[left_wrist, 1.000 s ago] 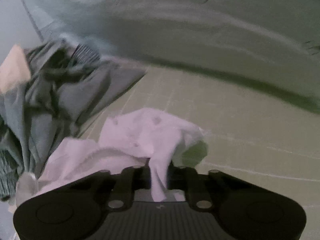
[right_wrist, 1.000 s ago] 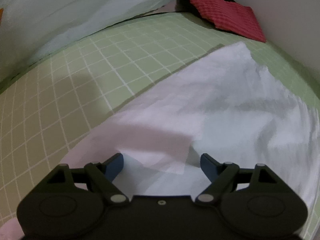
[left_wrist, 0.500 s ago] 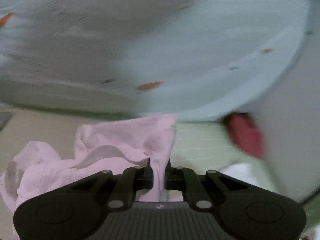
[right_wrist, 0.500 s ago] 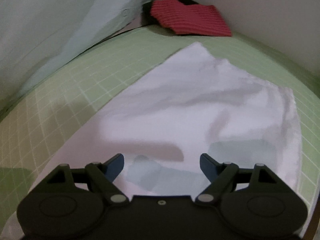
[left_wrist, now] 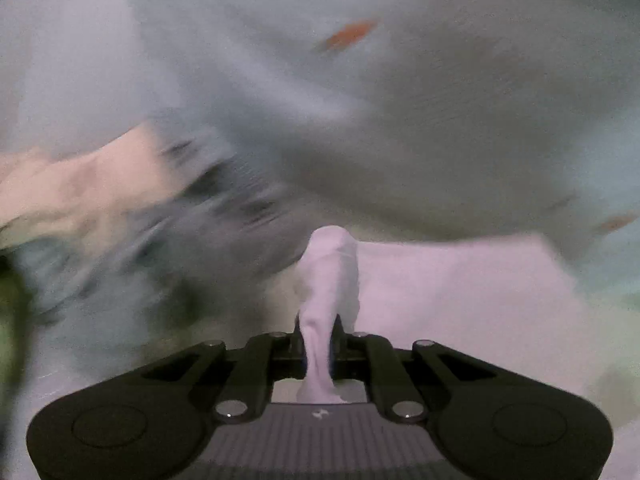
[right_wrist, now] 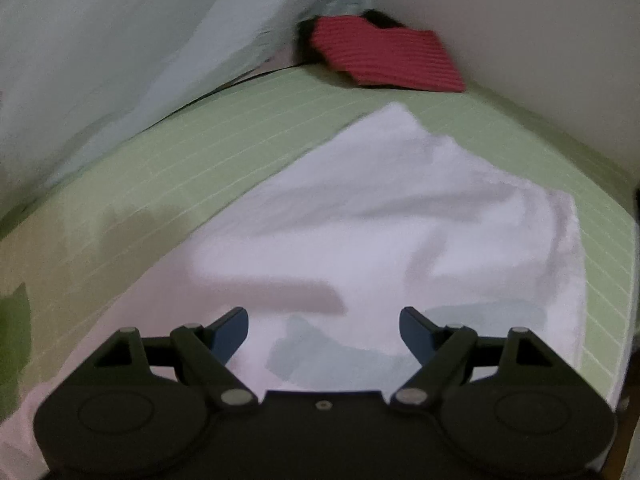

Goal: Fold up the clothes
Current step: 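Grasp a shirt corner with the left gripper while the right gripper grasps another corner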

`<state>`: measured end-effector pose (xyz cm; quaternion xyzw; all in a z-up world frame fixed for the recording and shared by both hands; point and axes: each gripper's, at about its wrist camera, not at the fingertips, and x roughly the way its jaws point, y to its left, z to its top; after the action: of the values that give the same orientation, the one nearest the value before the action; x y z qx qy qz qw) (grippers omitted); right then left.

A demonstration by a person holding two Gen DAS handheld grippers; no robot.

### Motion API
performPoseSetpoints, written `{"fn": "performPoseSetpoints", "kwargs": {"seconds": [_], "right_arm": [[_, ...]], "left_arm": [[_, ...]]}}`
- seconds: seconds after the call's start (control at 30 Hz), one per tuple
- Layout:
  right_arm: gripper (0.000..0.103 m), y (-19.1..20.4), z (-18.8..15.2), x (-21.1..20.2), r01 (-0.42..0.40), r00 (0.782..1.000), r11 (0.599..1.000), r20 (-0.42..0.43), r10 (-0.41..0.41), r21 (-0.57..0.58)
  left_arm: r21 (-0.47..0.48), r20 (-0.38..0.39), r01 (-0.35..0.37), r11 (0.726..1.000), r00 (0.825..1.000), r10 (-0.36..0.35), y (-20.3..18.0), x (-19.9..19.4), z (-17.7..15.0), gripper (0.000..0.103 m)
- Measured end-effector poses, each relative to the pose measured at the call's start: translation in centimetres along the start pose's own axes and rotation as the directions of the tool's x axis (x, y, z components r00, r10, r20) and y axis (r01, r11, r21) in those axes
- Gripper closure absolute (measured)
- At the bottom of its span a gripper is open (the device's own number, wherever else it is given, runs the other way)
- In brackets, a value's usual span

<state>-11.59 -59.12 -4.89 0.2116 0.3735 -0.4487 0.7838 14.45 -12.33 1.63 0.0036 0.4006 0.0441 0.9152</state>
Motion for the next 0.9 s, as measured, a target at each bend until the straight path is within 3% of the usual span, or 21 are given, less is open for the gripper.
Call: {"fn": "performPoseSetpoints", "kwargs": {"seconds": [0.1,0.17,0.23,0.4,0.5,0.57,0.7,0.73,0.83,0.87,0.9], "right_arm": [[0.020,3.3,0.4,-0.2,-0.072,0.997,0.994,0.004,0.073,-0.079],[0.019,5.5,0.7,-0.3,-0.123,0.992,0.984,0.004,0.125,-0.131],[0.019,7.8,1.0,-0.4,-0.174,0.984,0.968,0.001,0.177,-0.184],[0.019,14.4,1.1,-0.1,-0.377,0.926,0.896,-0.069,0.372,-0.235],[0.020,17.5,1.1,0.0,-0.479,0.878,0.852,-0.105,0.467,-0.213],[0.020,18.8,1.3,-0.1,-0.552,0.834,0.819,-0.118,0.539,-0.157],[0.021,20.5,1.6,-0.8,-0.716,0.694,0.698,-0.118,0.711,-0.001],[0.021,20.8,1.5,-0.9,-0.732,0.676,0.681,-0.124,0.727,0.001],[0.023,21.8,1.1,-1.1,-0.758,0.648,0.651,-0.161,0.745,-0.040],[0.028,22.1,1.0,-1.2,-0.766,0.639,0.640,-0.174,0.750,-0.053],[0.054,22.4,0.9,-1.2,-0.774,0.629,0.629,-0.186,0.755,-0.066]], "left_arm": [[-0.098,-0.118,-0.011,0.995,0.993,-0.001,2.2,2.0,-1.7,0.087],[-0.106,-0.141,-0.018,0.994,0.990,0.003,2.0,2.8,-2.3,0.073],[-0.098,-0.162,-0.024,0.995,0.987,0.008,1.5,3.8,-2.5,0.068],[-0.092,-0.224,-0.050,0.995,0.974,0.028,-0.1,4.8,-4.1,0.062],[-0.067,-0.236,-0.058,0.996,0.971,0.041,-0.4,5.5,-4.1,0.062],[-0.069,-0.240,-0.061,0.996,0.970,0.043,-0.4,5.7,-4.1,0.061],[-0.076,-0.245,-0.065,0.995,0.968,0.045,-0.3,5.8,-4.1,0.061],[-0.076,-0.245,-0.067,0.995,0.968,0.046,-0.4,5.8,-4.1,0.061],[-0.067,-0.243,-0.071,0.995,0.969,0.052,-0.6,5.8,-4.1,0.061],[-0.065,-0.243,-0.072,0.995,0.969,0.054,-0.6,5.8,-4.1,0.060],[-0.064,-0.243,-0.073,0.995,0.969,0.055,-0.6,5.8,-4.1,0.060]]}}
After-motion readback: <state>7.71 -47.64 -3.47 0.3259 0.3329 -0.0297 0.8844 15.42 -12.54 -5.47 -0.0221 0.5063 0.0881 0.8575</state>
